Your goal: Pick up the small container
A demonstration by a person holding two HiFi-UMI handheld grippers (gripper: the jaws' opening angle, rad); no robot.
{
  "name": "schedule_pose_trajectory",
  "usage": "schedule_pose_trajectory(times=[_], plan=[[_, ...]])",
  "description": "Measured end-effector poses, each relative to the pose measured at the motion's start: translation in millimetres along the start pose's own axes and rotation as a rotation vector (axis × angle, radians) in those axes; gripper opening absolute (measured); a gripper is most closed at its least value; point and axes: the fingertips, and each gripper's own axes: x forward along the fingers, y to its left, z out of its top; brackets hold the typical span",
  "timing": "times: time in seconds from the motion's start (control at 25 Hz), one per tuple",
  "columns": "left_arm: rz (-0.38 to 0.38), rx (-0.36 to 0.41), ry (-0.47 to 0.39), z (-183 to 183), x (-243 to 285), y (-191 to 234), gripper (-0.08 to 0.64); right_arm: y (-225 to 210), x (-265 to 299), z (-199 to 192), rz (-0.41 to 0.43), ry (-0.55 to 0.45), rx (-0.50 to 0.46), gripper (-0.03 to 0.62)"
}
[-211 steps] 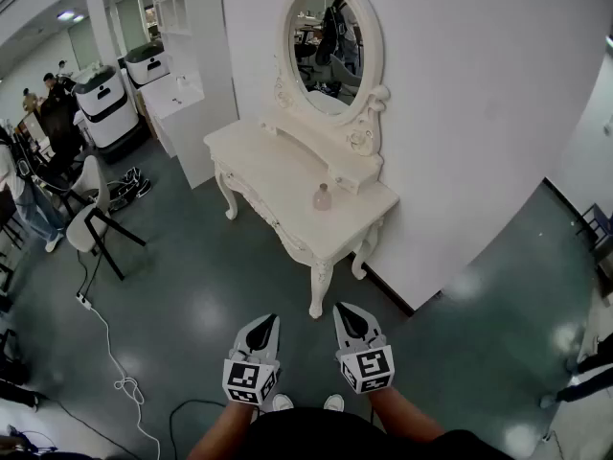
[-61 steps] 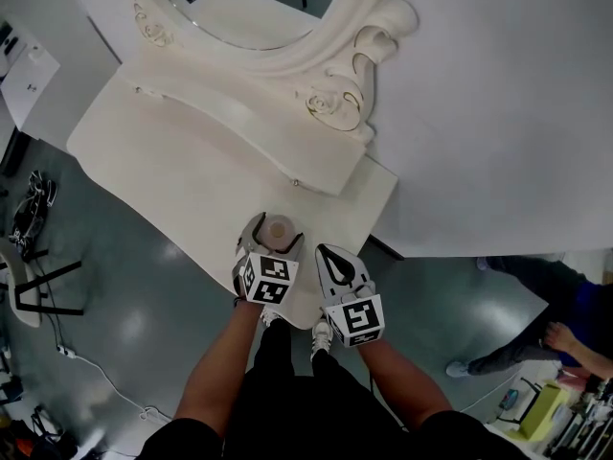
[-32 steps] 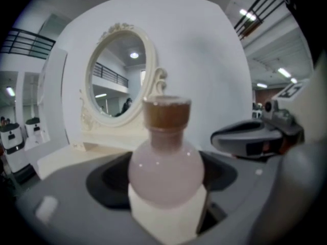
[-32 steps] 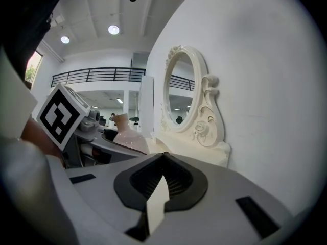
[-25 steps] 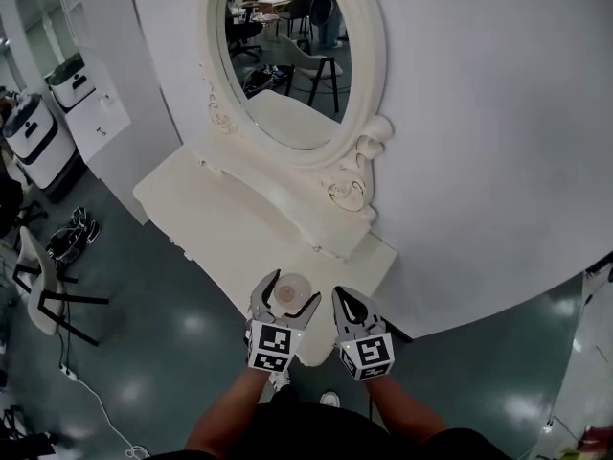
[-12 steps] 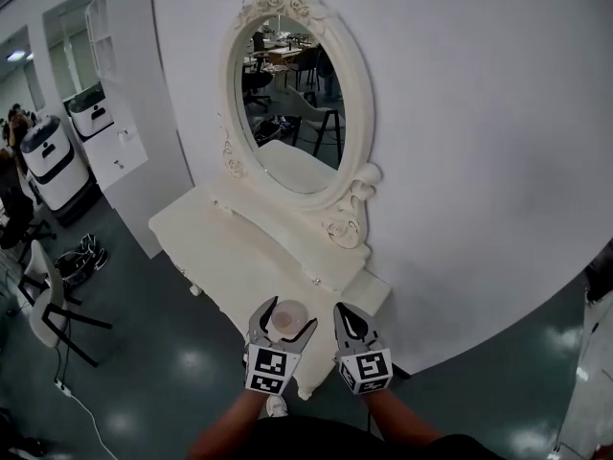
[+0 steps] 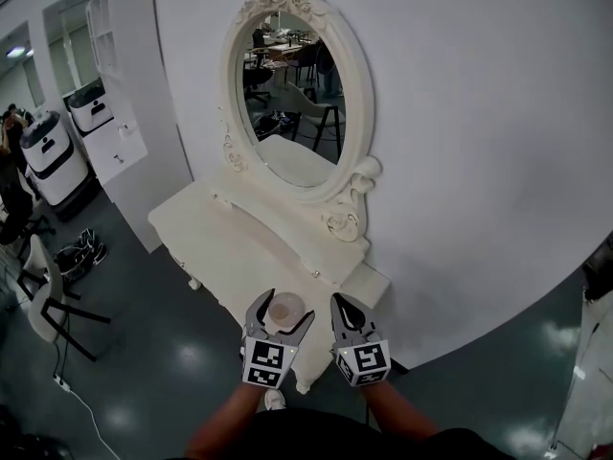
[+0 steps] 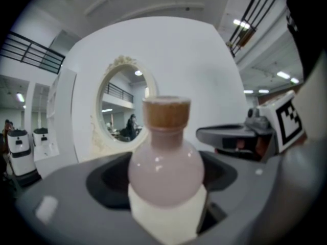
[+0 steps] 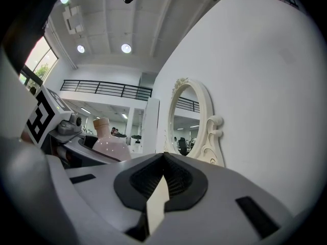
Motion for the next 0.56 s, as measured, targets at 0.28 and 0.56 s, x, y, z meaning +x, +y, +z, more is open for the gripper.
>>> schedule_pose_trajectory(times=[0.28, 0.56], plan=[[-0.008, 0.003, -0.002, -1.2, 2.2, -1.1, 0.396, -1.9, -1.2, -1.6, -0.013, 0.008, -0.020, 0.006], [-0.009, 0.007, -0.007, 2.7, 5.8, 2.2, 0.396, -4.9, 3.3, -1.5, -0.013, 0.019, -0.039, 0.006]])
